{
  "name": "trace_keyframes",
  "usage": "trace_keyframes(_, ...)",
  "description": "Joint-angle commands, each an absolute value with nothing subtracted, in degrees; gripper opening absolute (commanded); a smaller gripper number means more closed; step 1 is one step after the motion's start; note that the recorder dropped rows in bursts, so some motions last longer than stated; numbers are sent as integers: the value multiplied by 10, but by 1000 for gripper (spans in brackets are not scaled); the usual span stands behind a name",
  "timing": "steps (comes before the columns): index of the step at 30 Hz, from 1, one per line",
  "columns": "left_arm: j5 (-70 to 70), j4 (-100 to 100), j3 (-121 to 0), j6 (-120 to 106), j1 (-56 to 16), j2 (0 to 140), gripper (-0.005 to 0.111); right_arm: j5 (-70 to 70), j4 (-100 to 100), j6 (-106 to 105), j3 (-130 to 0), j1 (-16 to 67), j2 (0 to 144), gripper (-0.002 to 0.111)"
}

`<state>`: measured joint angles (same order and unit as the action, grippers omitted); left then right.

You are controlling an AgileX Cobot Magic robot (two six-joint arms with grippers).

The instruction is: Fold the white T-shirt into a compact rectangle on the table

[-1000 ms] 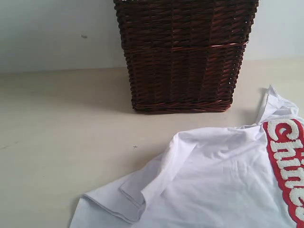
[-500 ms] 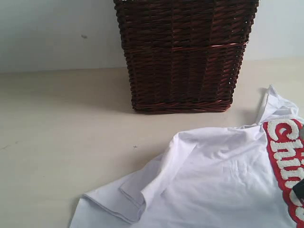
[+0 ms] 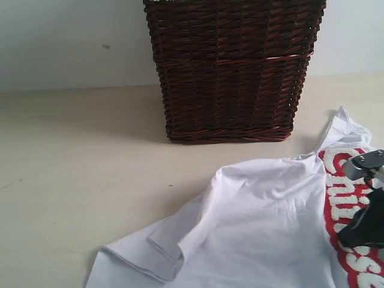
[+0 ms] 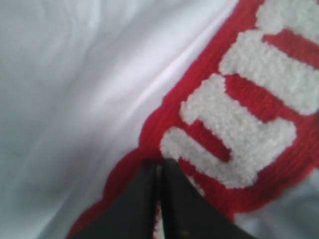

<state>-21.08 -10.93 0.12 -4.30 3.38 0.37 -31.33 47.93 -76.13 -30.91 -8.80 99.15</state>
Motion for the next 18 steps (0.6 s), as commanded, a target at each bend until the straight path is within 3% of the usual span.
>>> trace_keyframes(1, -210, -112, 0, -43, 31, 0, 0, -279, 452, -768, -303, 5, 1054, 7)
trace_keyframes(5, -210, -112, 0, -43, 31, 0, 0, -260, 441, -766, -315, 49, 1060, 7)
trace_keyframes(10, -210, -112, 0, -43, 31, 0, 0, -261, 440, -737, -318, 34, 1019, 8)
trace_keyframes(12, -210, -112, 0, -43, 31, 0, 0, -287, 438, -739, -318, 20, 977, 17)
trace_keyframes(15, -210, -112, 0, -43, 31, 0, 0, -323, 433, -746, -318, -1, 902, 42)
trace_keyframes(18, -210, -112, 0, -43, 31, 0, 0, -342, 414, -739, -318, -36, 819, 54)
